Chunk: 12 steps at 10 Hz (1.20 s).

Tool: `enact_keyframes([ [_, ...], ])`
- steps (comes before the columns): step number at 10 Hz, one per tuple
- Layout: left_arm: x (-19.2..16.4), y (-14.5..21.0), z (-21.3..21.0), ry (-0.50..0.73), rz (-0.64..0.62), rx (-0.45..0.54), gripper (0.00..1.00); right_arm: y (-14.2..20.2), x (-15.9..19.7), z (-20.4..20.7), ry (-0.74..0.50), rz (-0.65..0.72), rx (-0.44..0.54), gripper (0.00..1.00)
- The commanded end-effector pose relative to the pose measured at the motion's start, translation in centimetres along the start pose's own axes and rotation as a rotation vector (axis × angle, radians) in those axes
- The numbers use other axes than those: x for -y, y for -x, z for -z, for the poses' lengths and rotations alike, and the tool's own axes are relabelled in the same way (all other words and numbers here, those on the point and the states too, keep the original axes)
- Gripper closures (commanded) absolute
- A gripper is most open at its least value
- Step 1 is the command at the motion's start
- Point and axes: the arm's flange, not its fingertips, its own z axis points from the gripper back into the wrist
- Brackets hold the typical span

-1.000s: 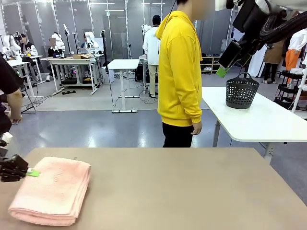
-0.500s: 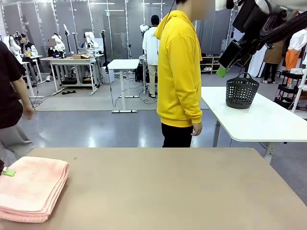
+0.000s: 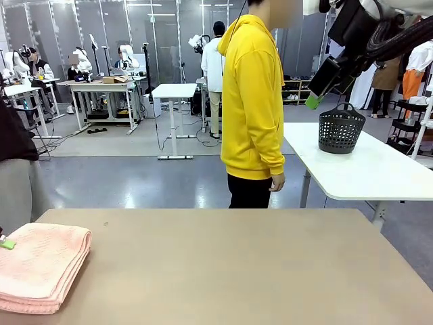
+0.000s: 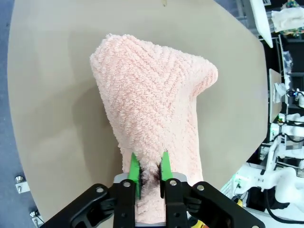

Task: Fold the towel.
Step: Pick up the 100 cm Hotel Towel and place it on the left side of the table.

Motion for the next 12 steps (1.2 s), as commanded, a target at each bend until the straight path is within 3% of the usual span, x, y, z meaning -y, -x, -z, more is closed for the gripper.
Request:
enact_keyframes([
  [1, 1.1, 0.2, -0.7, -0.062, -0.019, -0.005, 0.15, 0.0, -0.1, -0.1, -0.001, 0.008, -0.005, 0.00],
  [2, 1.4, 0.5, -1.1, -0.091, -0.028, -0.001, 0.46, 0.0, -0.1, -0.1, -0.001, 0.008, -0.005, 0.00],
  [3, 1.8, 0.9, -1.4, -0.124, -0.033, -0.001, 0.00, 0.0, -0.1, -0.1, -0.001, 0.008, -0.005, 0.00],
  [4, 2.4, 1.1, -1.7, -0.146, -0.035, 0.001, 0.07, 0.0, -0.1, -0.1, -0.001, 0.008, -0.005, 0.00],
  [5, 3.1, 1.2, -2.0, -0.156, -0.029, 0.007, 0.00, 0.0, -0.1, -0.1, -0.001, 0.008, -0.005, 0.00],
  [10, 6.3, 1.7, -1.3, -0.223, -0.053, -0.006, 0.00, 0.0, -0.1, -0.1, -0.001, 0.008, -0.005, 0.00],
  [12, 5.4, 1.4, -1.9, -0.179, -0.026, -0.005, 0.00, 0.0, -0.1, -0.1, -0.001, 0.008, -0.005, 0.00],
])
